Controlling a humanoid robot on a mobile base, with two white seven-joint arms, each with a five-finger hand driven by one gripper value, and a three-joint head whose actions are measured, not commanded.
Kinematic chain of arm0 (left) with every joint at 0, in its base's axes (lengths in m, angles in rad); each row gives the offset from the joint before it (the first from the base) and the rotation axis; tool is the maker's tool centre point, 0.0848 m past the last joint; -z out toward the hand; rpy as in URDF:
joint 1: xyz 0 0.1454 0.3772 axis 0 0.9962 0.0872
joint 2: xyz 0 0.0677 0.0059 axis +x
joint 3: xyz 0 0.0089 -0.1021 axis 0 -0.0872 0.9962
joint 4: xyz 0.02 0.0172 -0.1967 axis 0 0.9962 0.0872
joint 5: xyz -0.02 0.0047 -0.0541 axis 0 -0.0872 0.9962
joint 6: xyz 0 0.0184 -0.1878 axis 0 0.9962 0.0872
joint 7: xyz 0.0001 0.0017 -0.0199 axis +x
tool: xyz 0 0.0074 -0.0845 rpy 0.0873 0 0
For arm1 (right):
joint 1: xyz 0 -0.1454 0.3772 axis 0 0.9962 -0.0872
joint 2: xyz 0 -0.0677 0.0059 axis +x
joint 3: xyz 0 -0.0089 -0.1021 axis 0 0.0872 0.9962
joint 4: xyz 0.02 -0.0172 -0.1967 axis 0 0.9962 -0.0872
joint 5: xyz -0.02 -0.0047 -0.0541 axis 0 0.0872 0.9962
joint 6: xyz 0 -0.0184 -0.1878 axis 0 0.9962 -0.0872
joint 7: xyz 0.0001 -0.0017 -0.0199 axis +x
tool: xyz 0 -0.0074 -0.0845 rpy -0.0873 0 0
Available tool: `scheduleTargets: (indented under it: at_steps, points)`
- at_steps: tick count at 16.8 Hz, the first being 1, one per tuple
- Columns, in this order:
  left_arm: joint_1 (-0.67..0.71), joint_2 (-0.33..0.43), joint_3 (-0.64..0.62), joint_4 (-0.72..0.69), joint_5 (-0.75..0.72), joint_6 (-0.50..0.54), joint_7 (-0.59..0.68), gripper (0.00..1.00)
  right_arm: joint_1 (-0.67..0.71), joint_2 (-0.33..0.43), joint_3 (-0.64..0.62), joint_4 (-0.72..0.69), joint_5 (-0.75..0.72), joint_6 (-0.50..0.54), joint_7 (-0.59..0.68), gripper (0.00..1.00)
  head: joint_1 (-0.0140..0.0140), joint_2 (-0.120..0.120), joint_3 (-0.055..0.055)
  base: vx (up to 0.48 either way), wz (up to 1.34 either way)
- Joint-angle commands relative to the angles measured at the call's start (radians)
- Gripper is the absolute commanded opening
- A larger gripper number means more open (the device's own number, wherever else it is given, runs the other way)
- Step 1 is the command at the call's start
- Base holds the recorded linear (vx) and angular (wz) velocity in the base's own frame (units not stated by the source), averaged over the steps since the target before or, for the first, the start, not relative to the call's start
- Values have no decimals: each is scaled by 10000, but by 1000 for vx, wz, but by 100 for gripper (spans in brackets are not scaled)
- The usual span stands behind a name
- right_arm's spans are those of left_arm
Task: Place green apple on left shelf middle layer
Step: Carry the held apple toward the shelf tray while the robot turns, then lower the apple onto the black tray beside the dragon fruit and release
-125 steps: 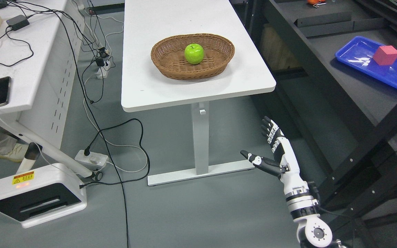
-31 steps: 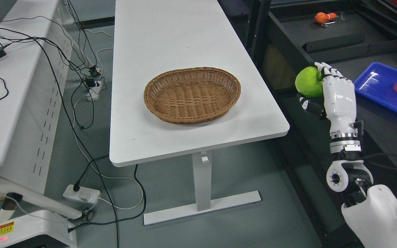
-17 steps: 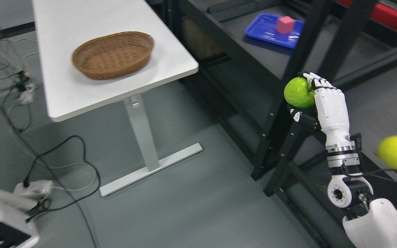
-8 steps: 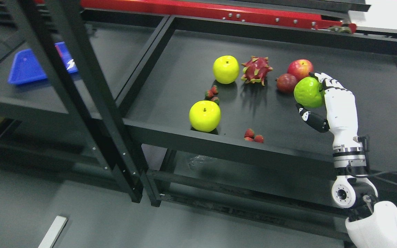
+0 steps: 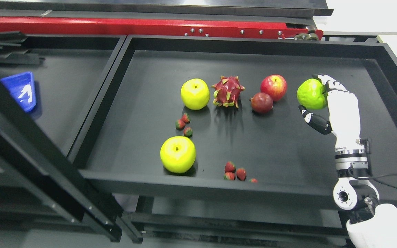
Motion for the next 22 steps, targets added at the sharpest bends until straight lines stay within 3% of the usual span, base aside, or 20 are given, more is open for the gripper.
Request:
scheduleTargets:
  at_steps: [1, 9, 12, 13, 14, 15, 19, 22]
  points:
    - [-122, 174, 0, 3, 0, 0, 8, 100, 120, 8, 94, -11, -1, -244, 34, 0, 0, 0, 0, 333, -160]
    - [-122, 174, 0, 2, 0, 0, 8, 100, 121, -38, 2562, -11, -1, -4108, 3342, 0, 0, 0, 0, 213, -99]
    - [-122, 174, 0, 3, 0, 0, 8, 100, 90, 374, 3162, -11, -16, -4419, 4632, 4, 0, 0, 0, 101, -40]
    - [-122, 174, 0, 3, 0, 0, 8, 100, 120, 650, 3148, -11, -31, -4373, 5046, 23, 0, 0, 0, 70, -17]
    - [-122, 174, 0, 3, 0, 0, 8, 100, 151, 895, 3041, -11, -123, -4069, 5536, 79, 0, 0, 0, 43, -9]
    - [-122, 174, 0, 3, 0, 0, 8, 100, 197, 1019, 2843, -11, -275, -3398, 5905, 100, 0, 0, 0, 43, -9]
    - [-122, 174, 0, 3, 0, 0, 8, 100, 320, 1264, 1067, 20, -2679, -3054, 5772, 100, 0, -1, 0, 6, 0]
    - [-122, 174, 0, 2, 0, 0, 8, 100, 763, 2444, -1064, 97, -6157, -2687, 5311, 100, 0, -1, 0, 0, 0]
